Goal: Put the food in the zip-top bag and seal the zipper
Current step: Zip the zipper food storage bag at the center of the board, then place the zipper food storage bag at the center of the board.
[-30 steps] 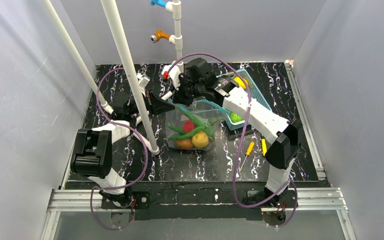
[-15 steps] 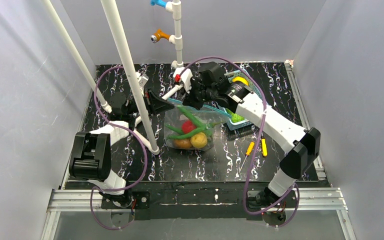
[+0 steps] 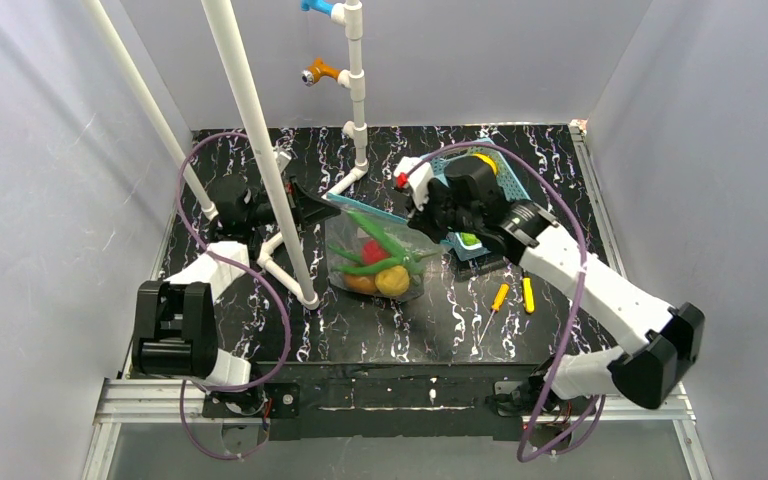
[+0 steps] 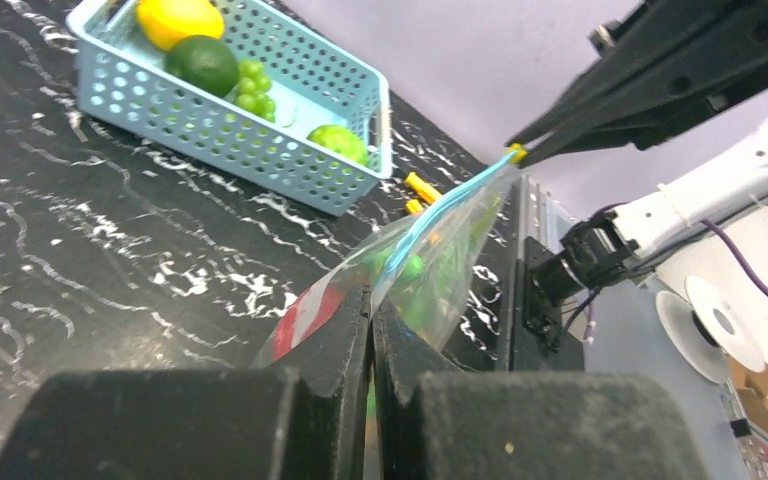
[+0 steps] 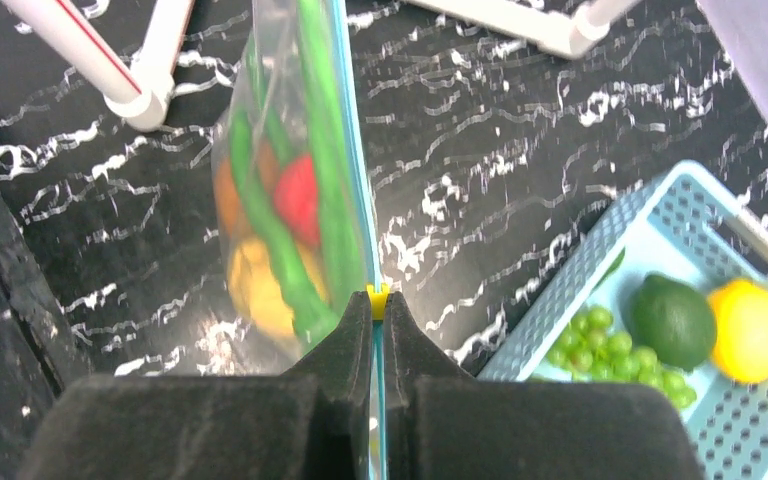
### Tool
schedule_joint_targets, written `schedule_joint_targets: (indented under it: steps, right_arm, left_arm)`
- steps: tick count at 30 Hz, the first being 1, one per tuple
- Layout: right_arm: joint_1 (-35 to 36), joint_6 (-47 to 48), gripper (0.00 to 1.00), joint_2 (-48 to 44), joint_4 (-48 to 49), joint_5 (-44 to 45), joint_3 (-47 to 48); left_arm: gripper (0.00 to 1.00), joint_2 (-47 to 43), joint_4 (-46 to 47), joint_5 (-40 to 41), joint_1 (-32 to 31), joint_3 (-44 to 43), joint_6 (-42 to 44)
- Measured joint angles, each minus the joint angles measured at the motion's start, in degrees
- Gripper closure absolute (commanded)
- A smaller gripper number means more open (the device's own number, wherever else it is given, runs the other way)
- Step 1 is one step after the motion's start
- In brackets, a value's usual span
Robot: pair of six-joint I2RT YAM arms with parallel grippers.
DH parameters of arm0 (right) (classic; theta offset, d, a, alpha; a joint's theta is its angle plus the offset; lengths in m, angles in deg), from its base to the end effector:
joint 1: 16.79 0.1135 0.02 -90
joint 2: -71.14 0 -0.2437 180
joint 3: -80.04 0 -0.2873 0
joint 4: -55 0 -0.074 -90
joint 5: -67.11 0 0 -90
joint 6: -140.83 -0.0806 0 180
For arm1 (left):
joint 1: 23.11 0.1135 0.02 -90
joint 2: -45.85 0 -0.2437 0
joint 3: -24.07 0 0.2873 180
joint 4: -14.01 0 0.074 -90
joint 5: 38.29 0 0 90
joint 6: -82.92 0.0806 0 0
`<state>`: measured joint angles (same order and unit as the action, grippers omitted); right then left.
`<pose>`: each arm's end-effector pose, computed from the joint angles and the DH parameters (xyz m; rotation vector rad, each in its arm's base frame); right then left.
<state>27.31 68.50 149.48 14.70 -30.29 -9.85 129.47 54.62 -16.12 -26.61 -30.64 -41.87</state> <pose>0.2709 0.2769 0.3373 -1.1413 1.7517 0.4155 0.3415 -0.0957 0.2380 0.6682 1.5073 -1.3196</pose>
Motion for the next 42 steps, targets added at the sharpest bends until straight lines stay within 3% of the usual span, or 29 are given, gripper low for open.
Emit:
schedule_joint_targets:
  steps: [6,10,17,20,22,31,32,35,36,37,42]
  right_arm:
    - [-2.6,-1.0,0.99,-7.6,-0.5,1.7,-7.1]
    - [-3.4,-2.4,0.99,-10.3,-0.2,2.8,-9.7]
    - [-3.6,-4.3,0.99,-13.1,0.4,2.9,-11.9]
    - [-3.7,-4.9,0.99,-12.7,0.4,2.4,-11.8]
    - [-4.2,-5.5,0.99,-11.7,-1.0,2.6,-11.0]
    - [-5.7,-8.3,0.99,1.6,-1.6,5.1,-2.2]
    - [-5.8,-8.6,0.99,3.5,-1.6,5.4,-1.1]
    - [-6.6,-10.0,0.99,9.7,-1.7,6.1,2.7]
    - [-6.7,-10.3,0.95,11.4,-1.7,6.3,3.8]
    - [-6.9,-11.0,0.92,13.5,-1.9,6.9,5.4]
    - [-7.3,-14.5,0.73,20.9,-2.7,10.8,10.5]
  left_arm:
    - [1.00,-0.3,-11.9,1.2,3.0,-2.7,6.7]
    - [1.00,0.6,-13.2,1.2,5.7,-2.7,6.8]
    - [1.00,0.9,-12.9,-0.1,5.1,-2.7,5.8]
    - [0.56,0.9,-12.5,0.0,5.2,-2.8,5.9]
    - [0.39,0.9,-15.3,2.1,5.9,-3.3,7.9]
    - [0.31,-5.9,-30.4,14.7,7.5,-4.2,18.4]
    - [0.23,-7.0,-33.1,17.0,7.5,-4.7,19.2]
    - [0.13,-10.1,-40.5,25.5,8.6,-5.8,19.0]
    - [0.04,-11.4,-43.3,29.1,9.2,-5.9,18.1]
    - [0.02,-12.7,-46.2,32.0,9.7,-5.9,17.2]
    - [0.02,-24.1,-56.7,43.7,10.7,-4.5,12.7]
